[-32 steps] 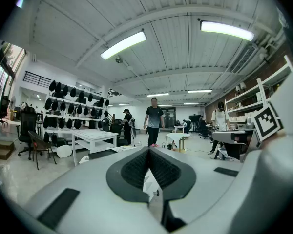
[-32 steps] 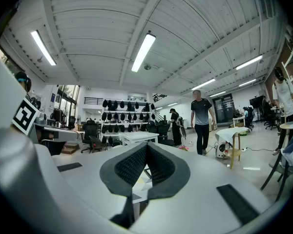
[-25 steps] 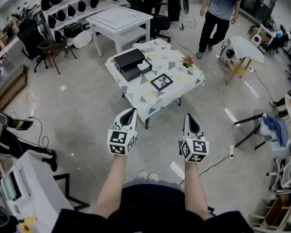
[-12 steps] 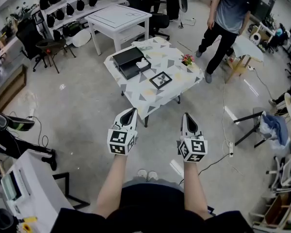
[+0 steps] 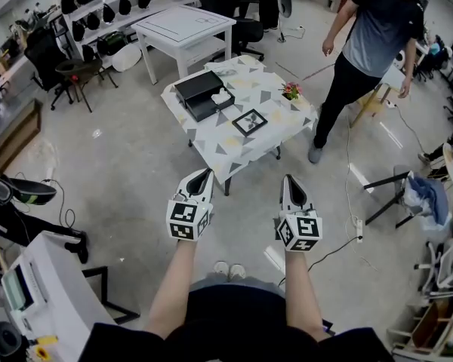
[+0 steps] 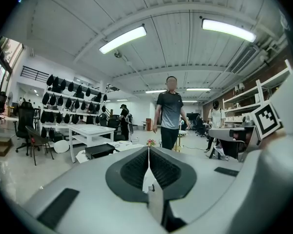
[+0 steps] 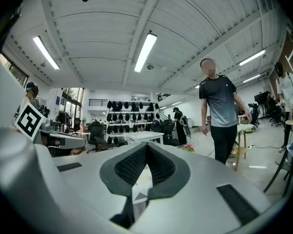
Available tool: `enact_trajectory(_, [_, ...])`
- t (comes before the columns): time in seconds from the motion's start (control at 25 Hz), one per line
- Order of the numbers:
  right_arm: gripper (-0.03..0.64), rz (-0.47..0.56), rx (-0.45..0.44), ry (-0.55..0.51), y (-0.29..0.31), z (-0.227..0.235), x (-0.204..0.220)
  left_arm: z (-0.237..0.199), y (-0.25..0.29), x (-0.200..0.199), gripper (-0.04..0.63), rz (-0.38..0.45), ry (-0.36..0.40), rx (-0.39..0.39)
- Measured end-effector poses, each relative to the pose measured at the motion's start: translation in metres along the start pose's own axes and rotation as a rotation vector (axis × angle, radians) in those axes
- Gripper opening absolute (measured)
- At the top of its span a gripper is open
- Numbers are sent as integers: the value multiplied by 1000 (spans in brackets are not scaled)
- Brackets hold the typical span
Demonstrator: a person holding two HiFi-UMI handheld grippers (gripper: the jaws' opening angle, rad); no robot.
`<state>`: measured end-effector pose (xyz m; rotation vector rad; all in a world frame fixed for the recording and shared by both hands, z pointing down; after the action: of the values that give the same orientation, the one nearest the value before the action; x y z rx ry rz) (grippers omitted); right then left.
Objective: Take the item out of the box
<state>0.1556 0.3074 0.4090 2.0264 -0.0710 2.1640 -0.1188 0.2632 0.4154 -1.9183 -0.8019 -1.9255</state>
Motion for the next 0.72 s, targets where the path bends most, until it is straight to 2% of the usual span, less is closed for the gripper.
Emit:
enact_trajectory(0.24, [2, 0, 1, 4, 0, 0, 2, -1, -2, 3, 24, 17, -9, 13])
enact_trajectory(0.36, [2, -1, 1, 12, 1, -1, 2, -3, -3, 3, 100, 19, -8, 10])
enact_trajectory(0.72, [2, -3, -5, 13, 6, -9, 0, -11, -7, 1, 187, 51, -10, 8])
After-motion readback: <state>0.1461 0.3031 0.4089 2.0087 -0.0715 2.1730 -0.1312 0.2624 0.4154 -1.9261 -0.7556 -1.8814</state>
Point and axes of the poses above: the fingertips, and each gripper's own axes: y forward along the fingers, z to its right, x out of its underside, the point moved 9 cm from there along -y, backward along the fingers, and after that the axes turned 4 degrees about x, right-handed, at the moved point
